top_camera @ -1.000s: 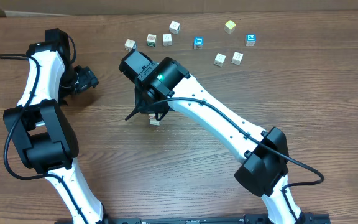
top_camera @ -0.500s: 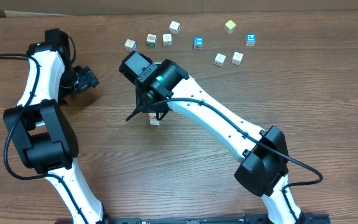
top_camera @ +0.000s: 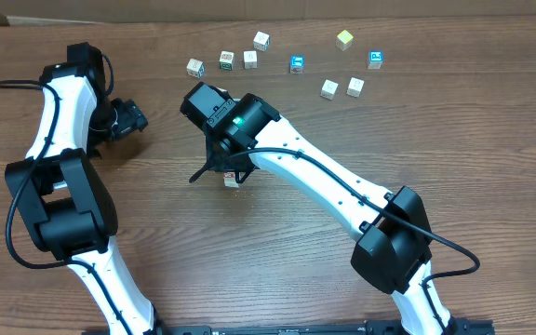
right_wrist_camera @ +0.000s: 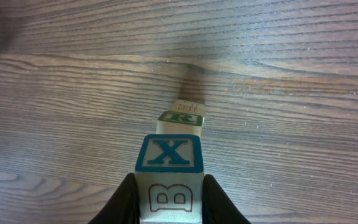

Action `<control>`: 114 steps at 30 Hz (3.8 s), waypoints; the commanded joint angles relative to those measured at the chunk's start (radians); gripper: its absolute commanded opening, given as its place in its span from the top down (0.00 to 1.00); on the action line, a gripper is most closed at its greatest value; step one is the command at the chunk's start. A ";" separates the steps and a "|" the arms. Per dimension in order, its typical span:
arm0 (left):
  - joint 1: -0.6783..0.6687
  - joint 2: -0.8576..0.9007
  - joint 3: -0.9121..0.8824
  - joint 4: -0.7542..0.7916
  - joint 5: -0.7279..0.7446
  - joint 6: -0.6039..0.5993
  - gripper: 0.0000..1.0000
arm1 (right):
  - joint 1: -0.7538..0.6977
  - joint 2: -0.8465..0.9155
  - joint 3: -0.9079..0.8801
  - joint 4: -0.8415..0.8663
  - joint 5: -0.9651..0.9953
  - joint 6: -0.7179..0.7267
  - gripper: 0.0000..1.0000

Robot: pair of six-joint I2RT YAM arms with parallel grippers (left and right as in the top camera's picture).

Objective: Form a tower
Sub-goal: 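Lower the held block onto the stack top and open the right gripper, then raise the right gripper and retract it to the upper right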

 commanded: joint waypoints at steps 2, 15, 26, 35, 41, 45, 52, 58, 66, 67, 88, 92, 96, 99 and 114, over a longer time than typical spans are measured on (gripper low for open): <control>-0.007 0.012 0.002 0.000 -0.005 0.012 0.00 | 0.002 -0.013 -0.010 0.006 0.007 0.018 0.80; -0.007 0.012 0.002 0.000 -0.005 0.012 0.00 | 0.002 -0.013 -0.045 0.046 0.006 0.022 0.76; -0.007 0.012 0.002 0.000 -0.005 0.012 0.00 | 0.005 -0.013 -0.045 0.046 0.006 0.022 0.75; -0.007 0.012 0.002 0.001 -0.005 0.012 0.01 | 0.007 -0.013 -0.045 0.046 0.006 0.022 0.75; -0.007 0.012 0.002 0.000 -0.005 0.011 0.00 | 0.011 -0.013 -0.045 0.046 0.006 0.022 0.75; -0.007 0.012 0.002 0.000 -0.005 0.012 0.00 | 0.014 -0.013 -0.048 0.047 0.006 0.022 0.74; -0.007 0.012 0.002 0.000 -0.005 0.012 0.00 | 0.013 -0.013 -0.063 0.062 0.006 0.022 0.74; -0.007 0.012 0.002 0.000 -0.005 0.011 0.00 | 0.013 -0.013 -0.063 0.069 0.006 0.022 0.65; -0.007 0.012 0.002 0.000 -0.005 0.012 0.01 | 0.013 -0.013 -0.063 0.072 0.006 0.021 0.28; -0.007 0.012 0.002 0.000 -0.005 0.012 0.00 | 0.013 -0.013 -0.063 0.076 0.007 0.021 0.24; -0.007 0.012 0.002 0.000 -0.005 0.012 0.00 | -0.348 -0.013 0.013 -0.077 -0.035 -0.134 0.00; -0.007 0.012 0.002 0.020 -0.004 0.008 0.01 | -0.439 -0.013 0.013 -0.116 -0.031 -0.178 0.00; -0.007 0.012 0.002 0.094 -0.001 0.008 0.00 | -0.538 -0.013 0.013 -0.143 -0.027 -0.201 0.00; -0.007 0.012 0.002 0.121 0.007 0.008 0.00 | -0.637 -0.013 0.012 -0.157 -0.027 -0.239 0.00; -0.011 -0.014 0.108 -0.008 0.174 0.203 0.59 | -0.998 -0.013 0.012 -0.068 -0.028 -0.274 0.00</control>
